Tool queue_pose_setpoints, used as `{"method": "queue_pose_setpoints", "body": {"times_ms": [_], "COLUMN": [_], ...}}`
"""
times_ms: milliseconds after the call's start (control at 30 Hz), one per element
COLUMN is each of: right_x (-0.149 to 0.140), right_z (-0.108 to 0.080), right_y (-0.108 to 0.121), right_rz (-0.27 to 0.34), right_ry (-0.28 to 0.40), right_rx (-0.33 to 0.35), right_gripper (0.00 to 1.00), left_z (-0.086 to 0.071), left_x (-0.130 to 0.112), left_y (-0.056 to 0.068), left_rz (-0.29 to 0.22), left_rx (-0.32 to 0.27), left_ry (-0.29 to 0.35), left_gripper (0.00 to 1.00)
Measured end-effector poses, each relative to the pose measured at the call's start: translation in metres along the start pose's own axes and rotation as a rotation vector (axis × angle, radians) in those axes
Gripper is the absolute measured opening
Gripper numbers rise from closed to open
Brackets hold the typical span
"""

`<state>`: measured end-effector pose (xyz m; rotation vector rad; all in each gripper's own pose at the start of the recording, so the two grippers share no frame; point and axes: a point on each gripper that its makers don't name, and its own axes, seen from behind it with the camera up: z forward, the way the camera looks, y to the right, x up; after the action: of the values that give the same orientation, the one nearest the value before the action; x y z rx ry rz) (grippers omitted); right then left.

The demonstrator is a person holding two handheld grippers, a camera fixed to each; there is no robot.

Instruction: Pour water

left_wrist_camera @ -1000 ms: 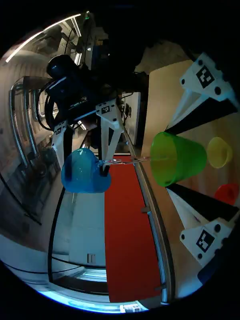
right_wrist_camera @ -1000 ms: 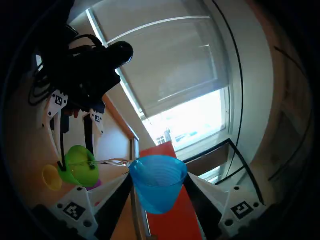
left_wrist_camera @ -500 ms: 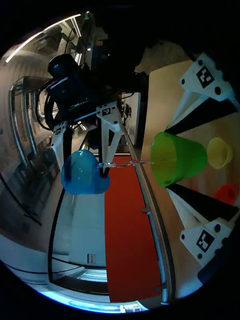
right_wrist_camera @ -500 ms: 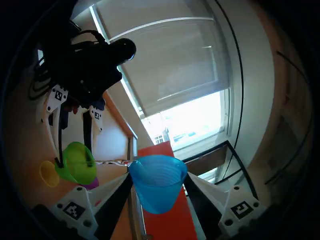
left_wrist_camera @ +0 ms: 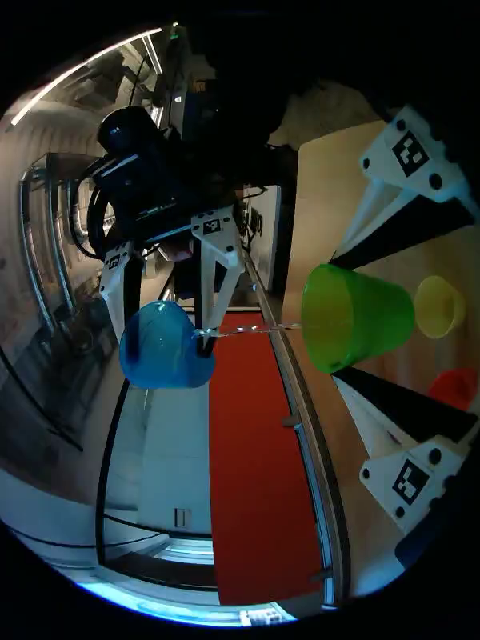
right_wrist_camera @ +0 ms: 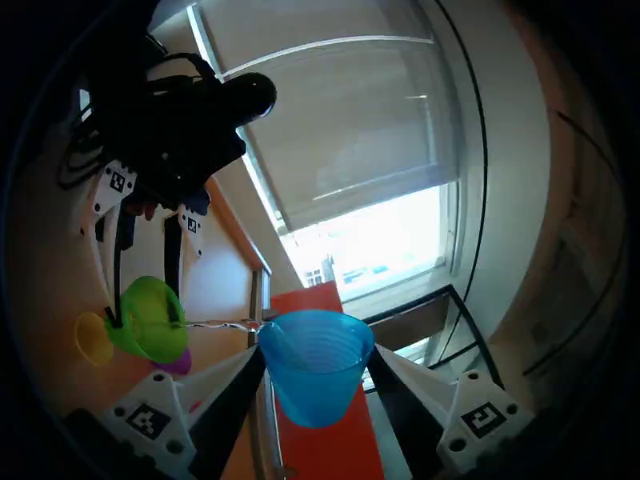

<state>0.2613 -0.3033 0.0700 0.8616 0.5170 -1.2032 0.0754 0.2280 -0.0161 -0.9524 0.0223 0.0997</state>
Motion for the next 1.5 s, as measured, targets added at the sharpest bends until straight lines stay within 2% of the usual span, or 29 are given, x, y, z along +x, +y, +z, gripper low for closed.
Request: {"method": "queue_pose_setpoints", "body": {"times_ms": [1500], "right_x": [0.0004], "right_z": [0.0012], "right_y": [0.0065], "right_rz": [-0.134], "right_ry": [-0.006], "right_rx": [-0.017], "right_gripper": [0.90], "left_z": [0.0024], "left_x": [0.0016], "left_y": [0.0006], "left_rz": [-0.002], "left_rx": [-0.003], "left_ry": [-0.003], "left_gripper": [0.87]}}
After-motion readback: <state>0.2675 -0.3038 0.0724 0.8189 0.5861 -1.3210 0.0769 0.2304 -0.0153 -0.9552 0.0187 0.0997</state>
